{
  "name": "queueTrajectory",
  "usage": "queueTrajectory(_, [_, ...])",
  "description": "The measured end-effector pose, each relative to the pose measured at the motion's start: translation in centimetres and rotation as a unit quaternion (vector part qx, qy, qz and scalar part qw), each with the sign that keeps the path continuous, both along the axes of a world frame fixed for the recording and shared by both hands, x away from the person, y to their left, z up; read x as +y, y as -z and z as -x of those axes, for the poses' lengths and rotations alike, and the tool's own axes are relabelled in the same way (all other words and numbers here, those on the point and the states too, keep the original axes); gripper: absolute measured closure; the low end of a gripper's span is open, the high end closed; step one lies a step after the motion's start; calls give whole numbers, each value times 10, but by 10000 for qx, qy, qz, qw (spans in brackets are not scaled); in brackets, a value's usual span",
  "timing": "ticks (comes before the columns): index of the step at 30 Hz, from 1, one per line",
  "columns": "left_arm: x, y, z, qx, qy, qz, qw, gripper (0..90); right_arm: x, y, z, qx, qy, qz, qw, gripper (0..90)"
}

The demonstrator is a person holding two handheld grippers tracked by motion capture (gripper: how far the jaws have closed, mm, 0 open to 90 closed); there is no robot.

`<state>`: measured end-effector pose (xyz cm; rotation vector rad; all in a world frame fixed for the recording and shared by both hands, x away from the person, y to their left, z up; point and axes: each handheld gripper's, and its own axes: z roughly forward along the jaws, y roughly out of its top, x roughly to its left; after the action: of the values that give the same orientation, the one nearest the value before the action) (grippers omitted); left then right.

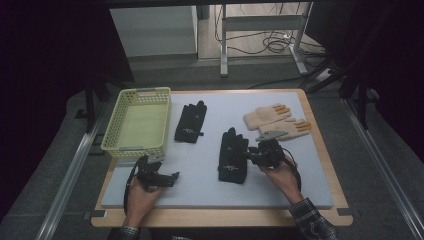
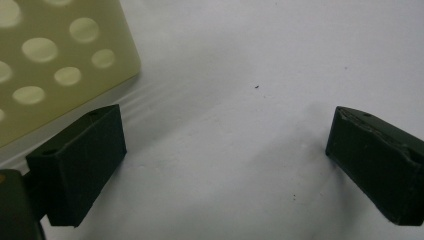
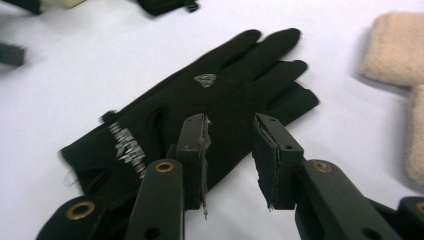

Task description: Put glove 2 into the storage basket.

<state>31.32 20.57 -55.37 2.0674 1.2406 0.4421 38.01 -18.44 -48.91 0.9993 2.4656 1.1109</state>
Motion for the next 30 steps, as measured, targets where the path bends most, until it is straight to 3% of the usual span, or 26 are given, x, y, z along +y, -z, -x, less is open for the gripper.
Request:
queueTrajectory(3, [0,0,0,-1,0,0,10000,30,2,9,-9,19,108,16,9999,602])
queueTrajectory(7, [0,0,0,-4,0,-1,10000,30,10,25,-19,-24,293,274,9992,522])
queueTrajectory(11, [0,0,0,-4,0,0,10000,30,8,37,-24,153,341,166,9992,499])
queueTrajectory(13, [0,0,0,-5,-1,0,10000,30,8,40,-21,94,301,46,9995,591])
queueTrajectory(16, [0,0,0,-5,-1,-3,10000,30,10,40,-17,187,237,-58,9995,757])
queueTrajectory(18, [0,0,0,-6,-1,-4,10000,30,11,41,-16,230,221,-94,9994,805])
queueTrajectory(25, [0,0,0,0,0,-2,10000,30,12,35,-14,163,212,-10,9996,842])
queueTrajectory(30, [0,0,0,-1,1,-1,10000,30,5,20,-10,22,218,47,9997,845])
